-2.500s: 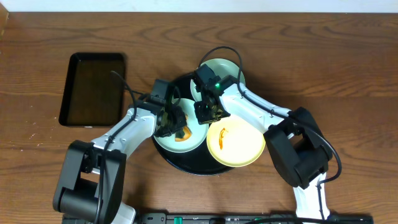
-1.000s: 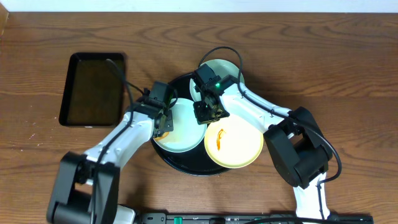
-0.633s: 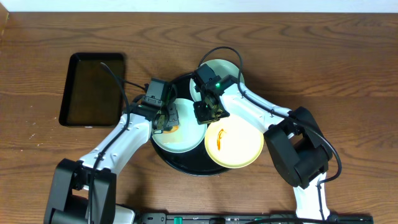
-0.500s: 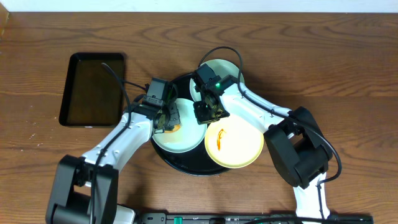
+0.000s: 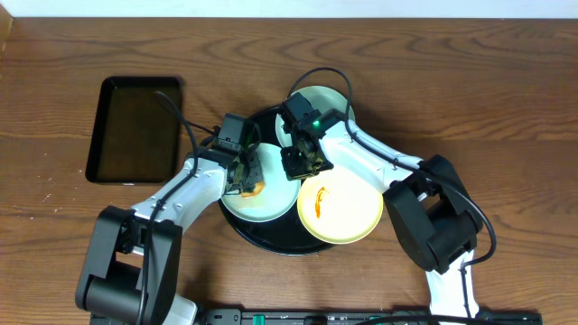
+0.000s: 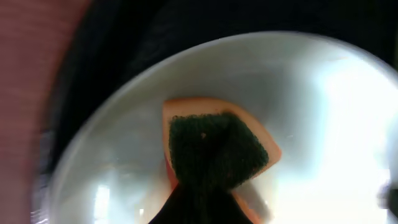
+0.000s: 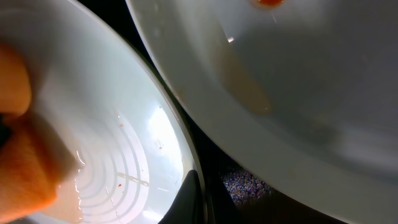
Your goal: Clean dirty plates on tray and stack at the side
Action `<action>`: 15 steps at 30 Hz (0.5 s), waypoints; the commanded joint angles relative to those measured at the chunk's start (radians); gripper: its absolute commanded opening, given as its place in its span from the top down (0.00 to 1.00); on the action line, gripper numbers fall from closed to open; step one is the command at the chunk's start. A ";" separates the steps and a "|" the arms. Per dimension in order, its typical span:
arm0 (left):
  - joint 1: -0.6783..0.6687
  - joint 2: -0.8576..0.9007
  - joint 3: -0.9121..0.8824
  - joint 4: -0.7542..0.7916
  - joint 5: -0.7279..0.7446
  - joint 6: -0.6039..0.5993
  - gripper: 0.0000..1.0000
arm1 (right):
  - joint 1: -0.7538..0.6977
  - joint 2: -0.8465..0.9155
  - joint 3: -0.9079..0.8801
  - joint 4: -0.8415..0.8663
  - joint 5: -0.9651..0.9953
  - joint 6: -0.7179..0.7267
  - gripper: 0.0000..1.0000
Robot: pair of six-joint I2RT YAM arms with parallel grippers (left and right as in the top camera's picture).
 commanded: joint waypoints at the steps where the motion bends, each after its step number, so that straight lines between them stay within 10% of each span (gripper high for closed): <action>1: 0.006 0.019 0.001 -0.072 -0.238 0.049 0.92 | 0.004 0.002 -0.002 -0.003 0.015 0.008 0.99; 15: 0.006 -0.063 0.018 -0.173 -0.364 0.129 0.92 | 0.010 -0.008 0.053 -0.036 0.016 -0.041 0.99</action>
